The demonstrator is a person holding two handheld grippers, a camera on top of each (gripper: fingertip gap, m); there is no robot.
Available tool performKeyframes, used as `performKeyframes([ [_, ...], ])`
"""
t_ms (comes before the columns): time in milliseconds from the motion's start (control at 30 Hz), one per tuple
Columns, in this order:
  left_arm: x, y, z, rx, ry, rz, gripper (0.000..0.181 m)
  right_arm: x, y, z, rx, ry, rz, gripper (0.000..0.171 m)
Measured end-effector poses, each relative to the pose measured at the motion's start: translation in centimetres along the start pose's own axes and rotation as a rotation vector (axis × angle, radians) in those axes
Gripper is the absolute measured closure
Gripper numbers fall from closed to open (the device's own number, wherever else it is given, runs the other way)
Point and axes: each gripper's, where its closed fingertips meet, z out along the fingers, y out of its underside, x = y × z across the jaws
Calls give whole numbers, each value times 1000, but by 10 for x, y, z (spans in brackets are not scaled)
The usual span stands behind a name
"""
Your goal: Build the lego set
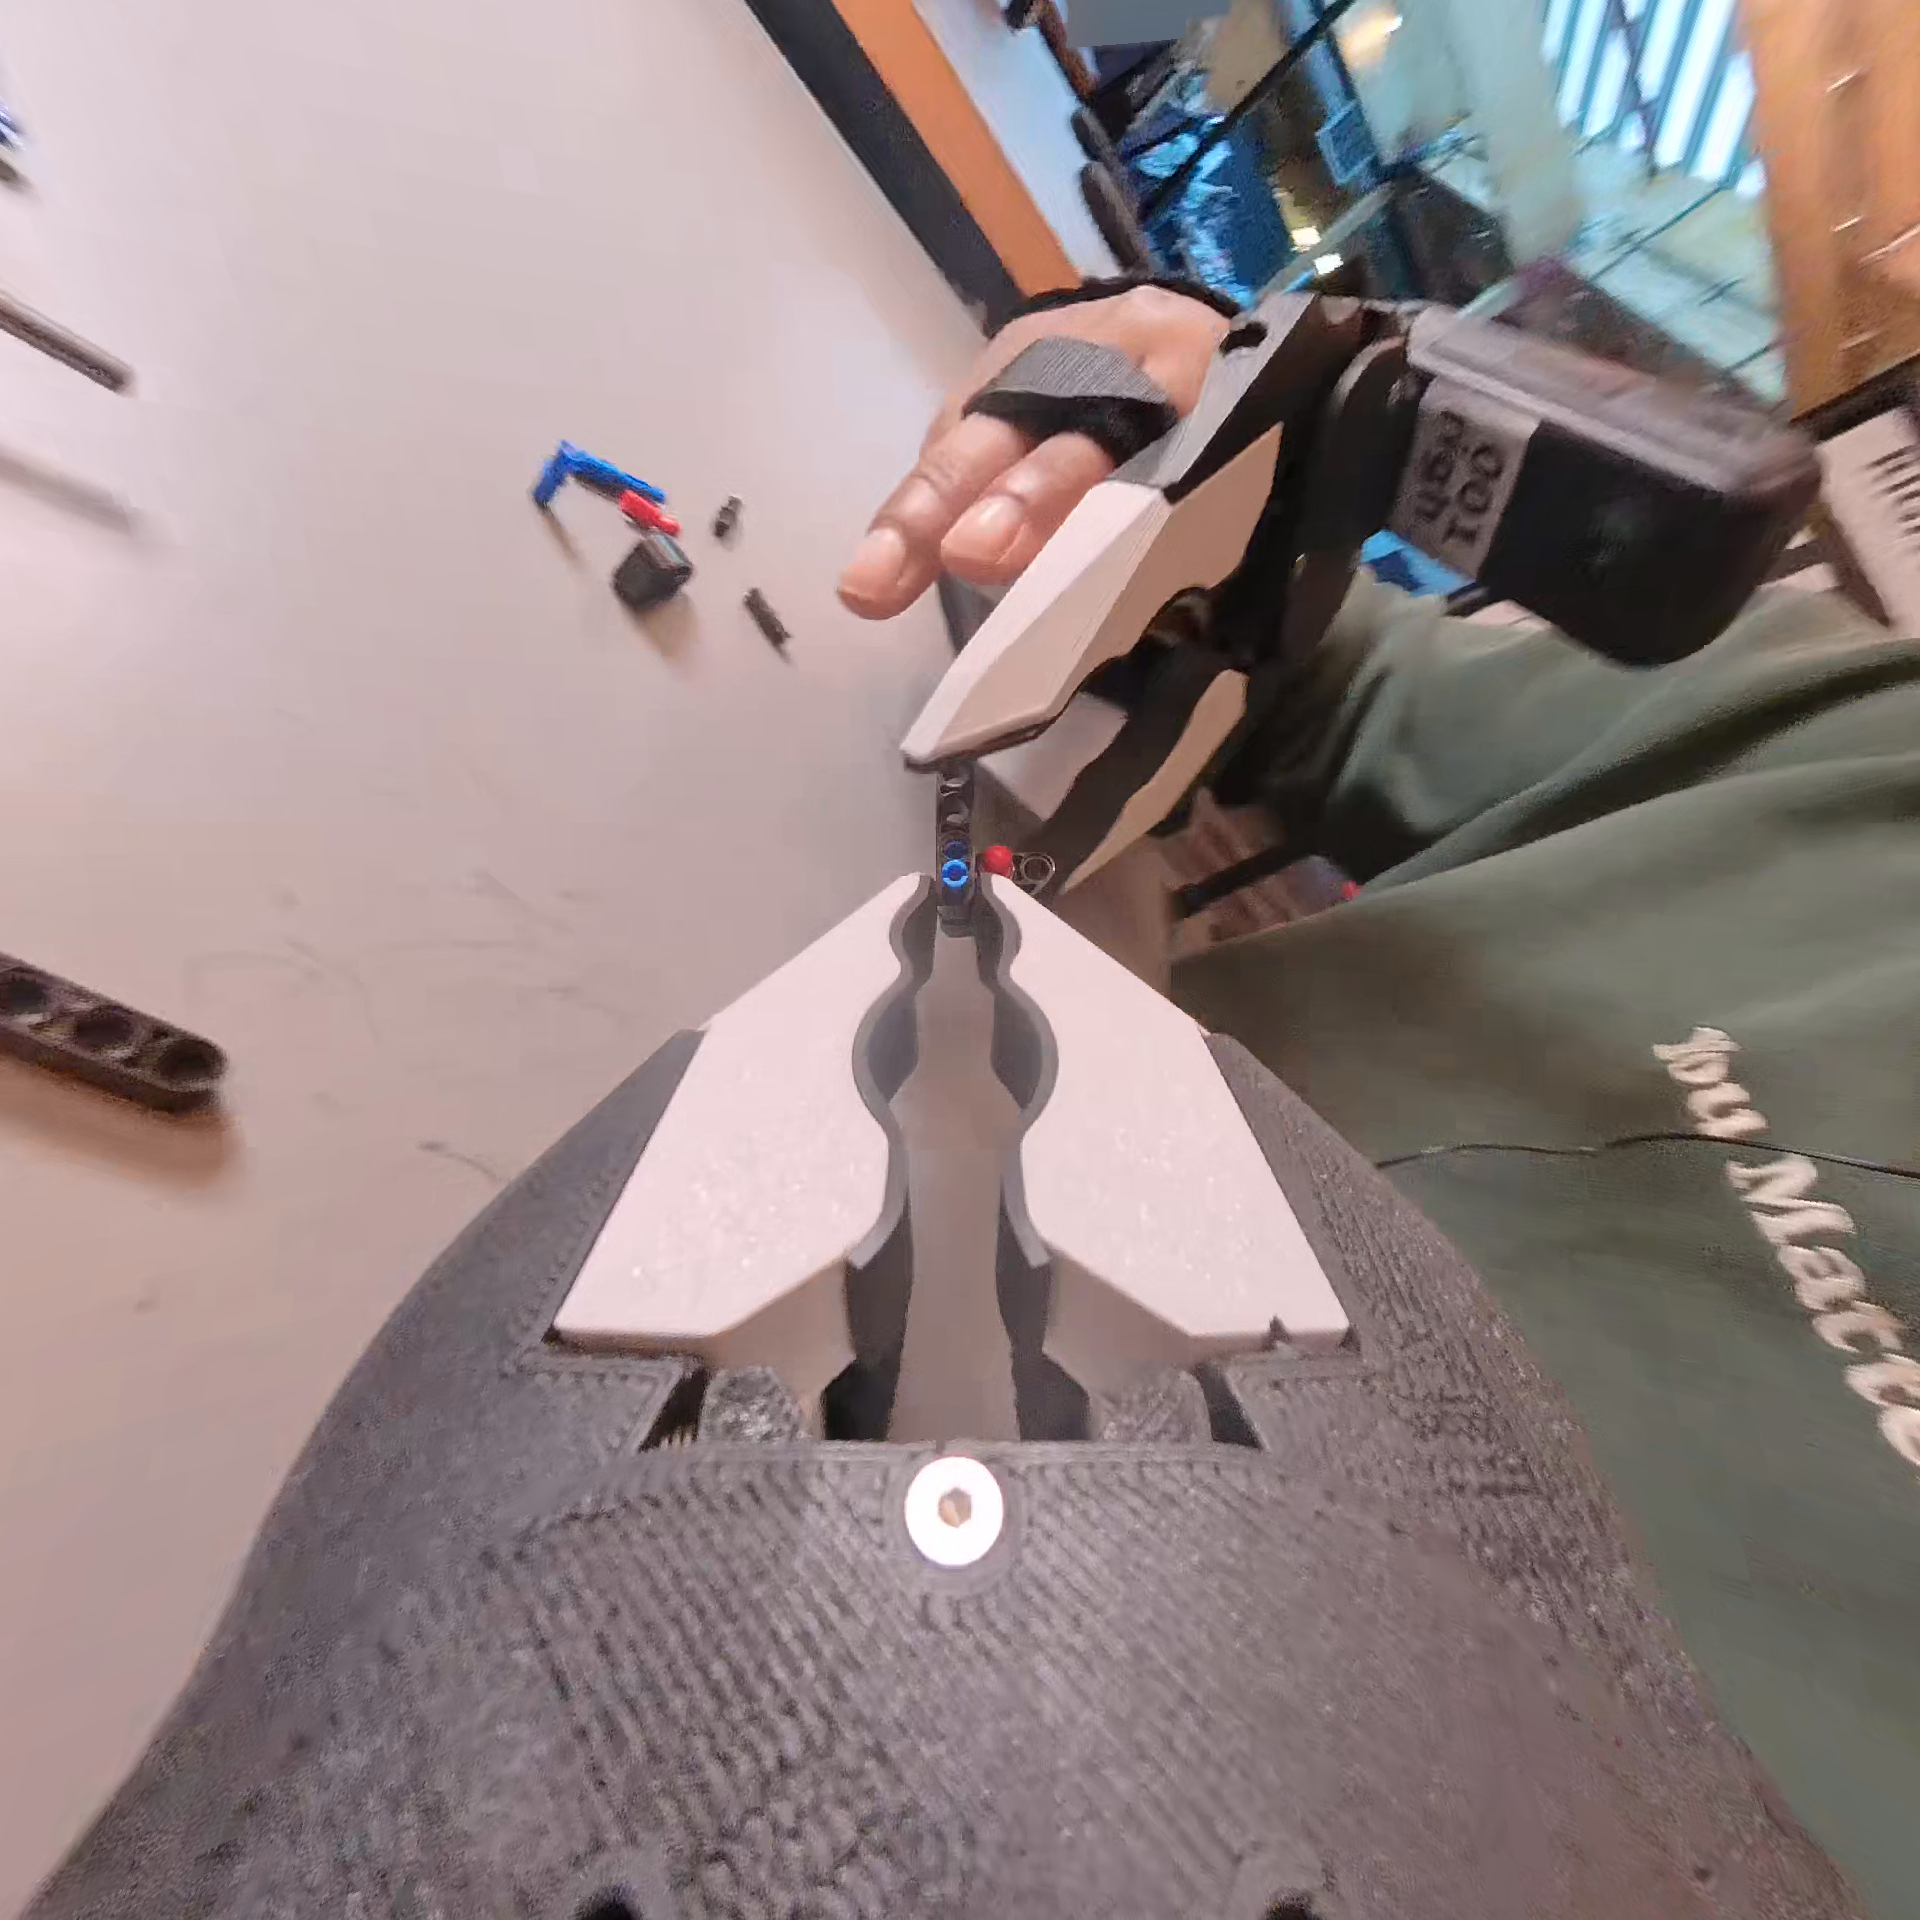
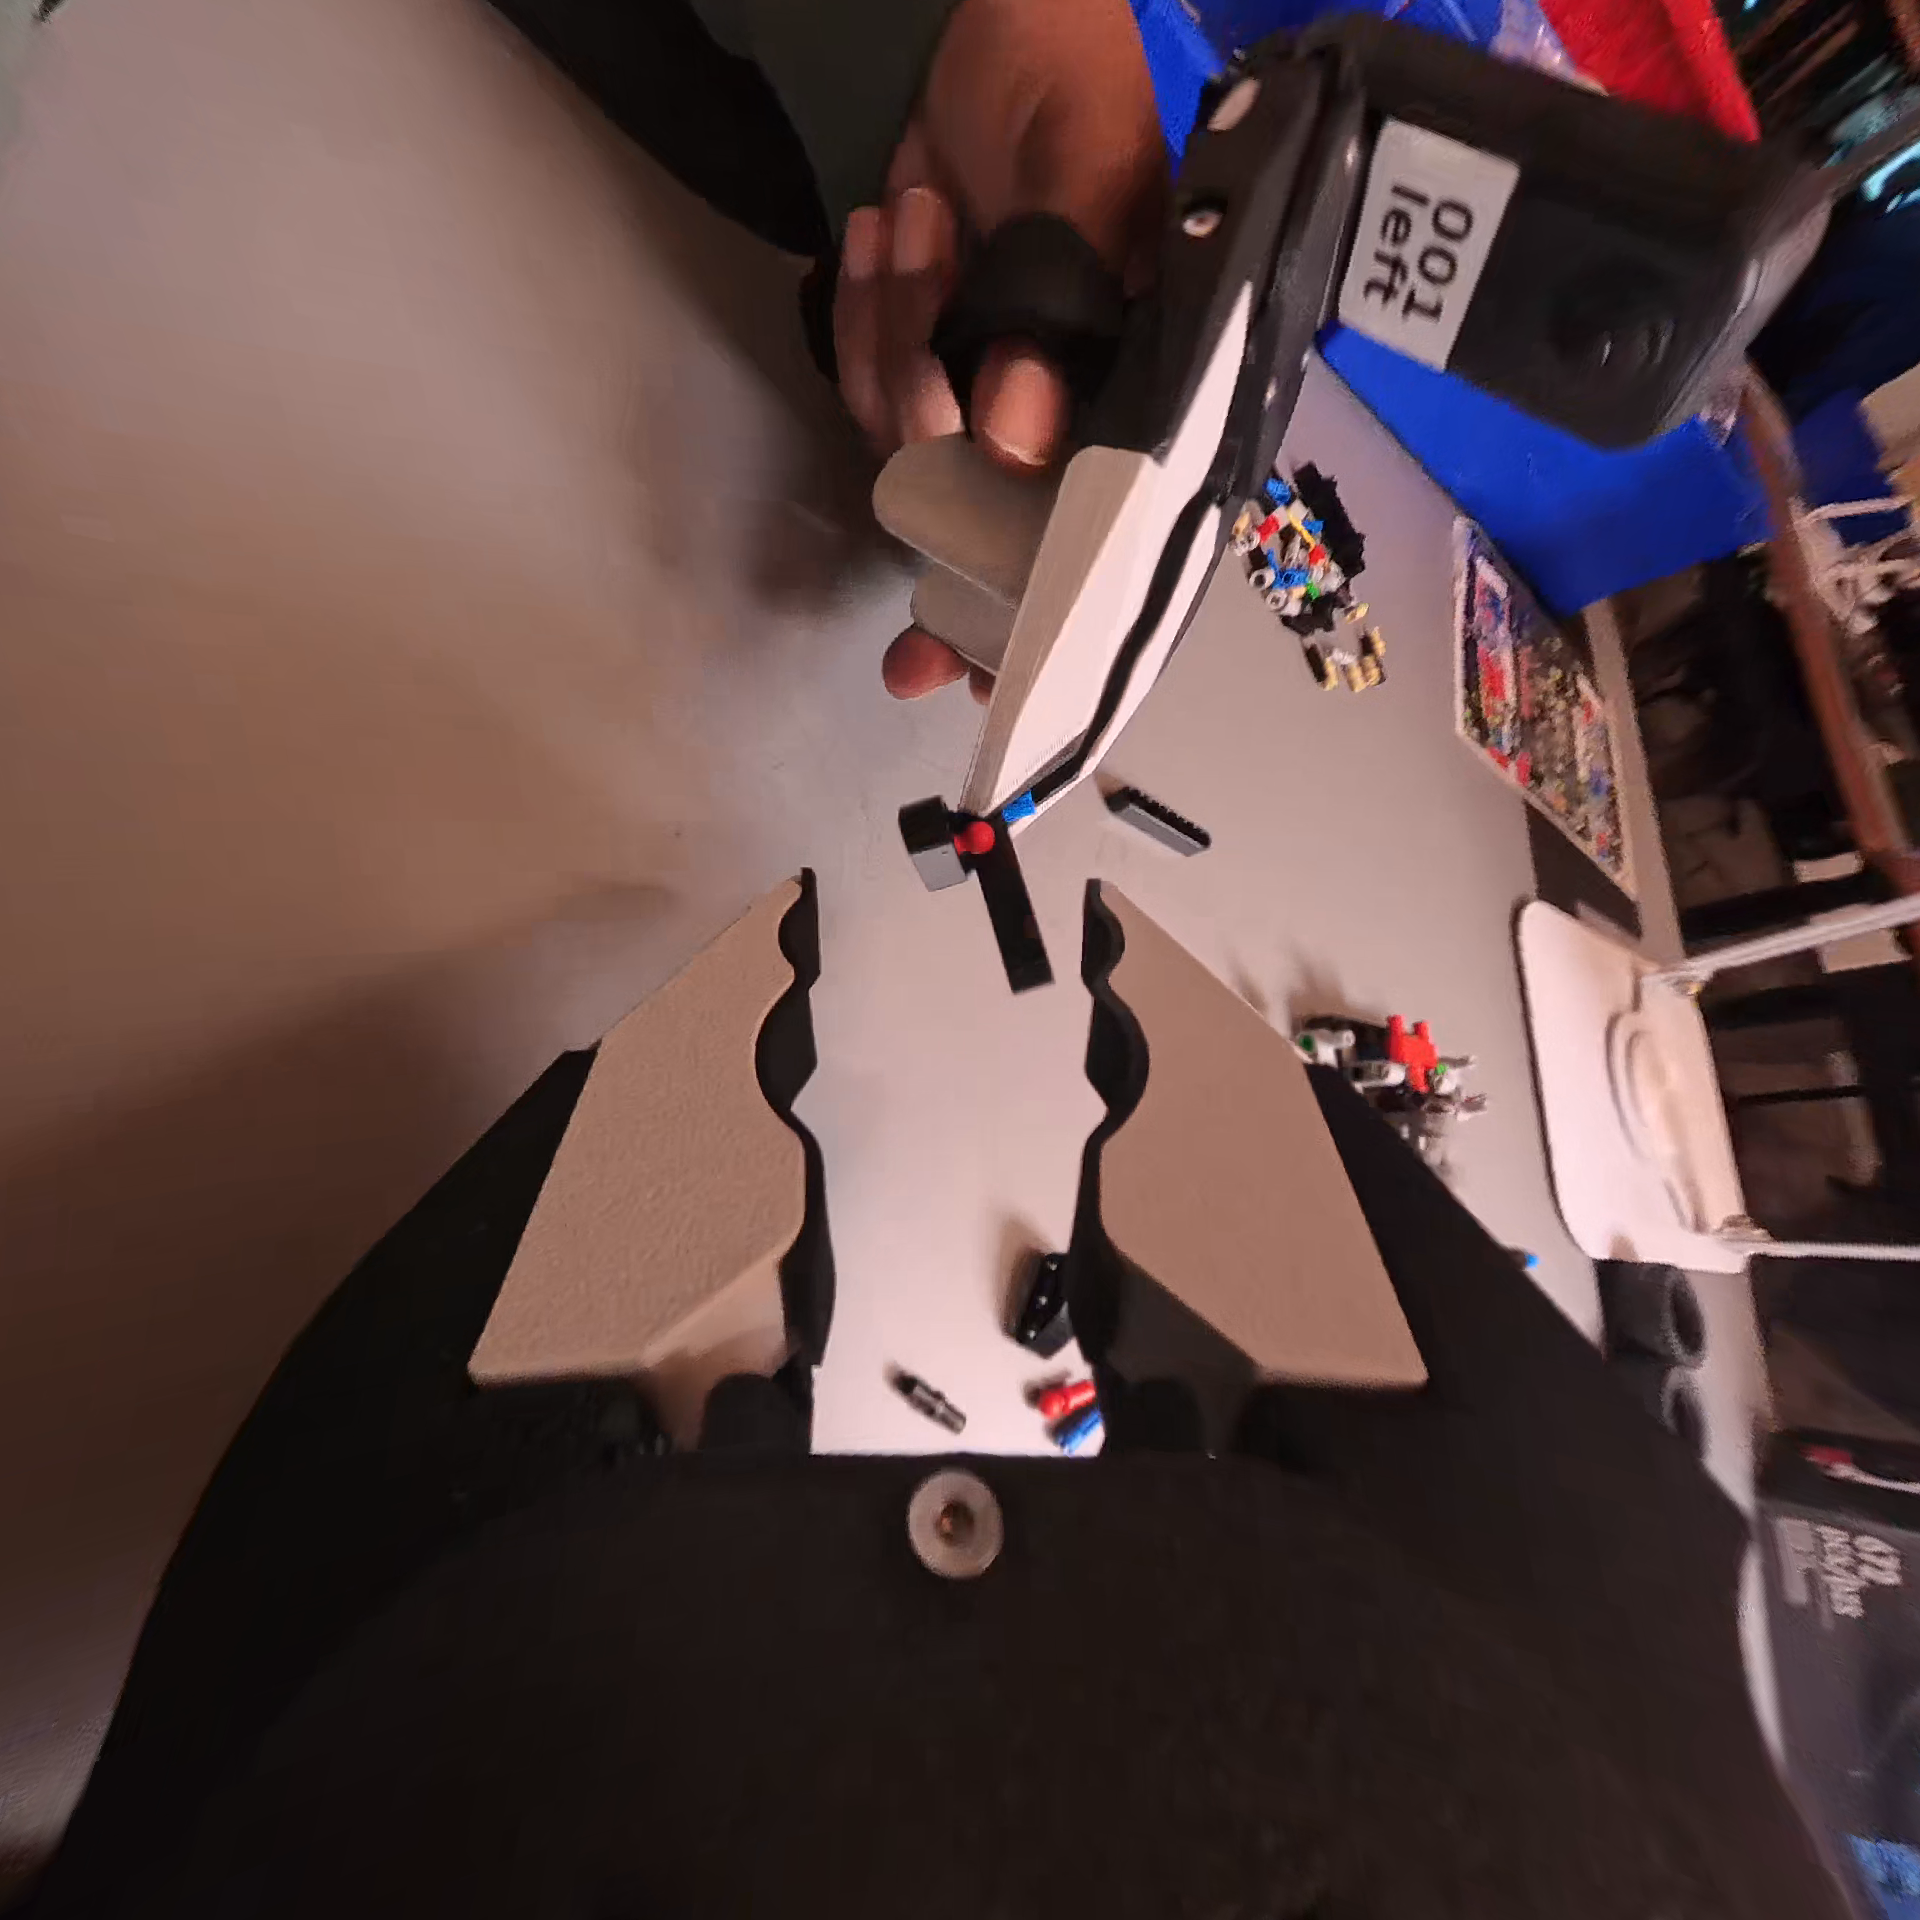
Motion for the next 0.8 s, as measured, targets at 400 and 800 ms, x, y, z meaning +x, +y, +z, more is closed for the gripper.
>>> performKeyframes([
  [400,11,-4,-4,71,93,-73,172,3,-9,7,76,5,93,156],
  [800,23,-14,-8,98,-287,681,167,18,-26,-4,285,-2,332,156],
])
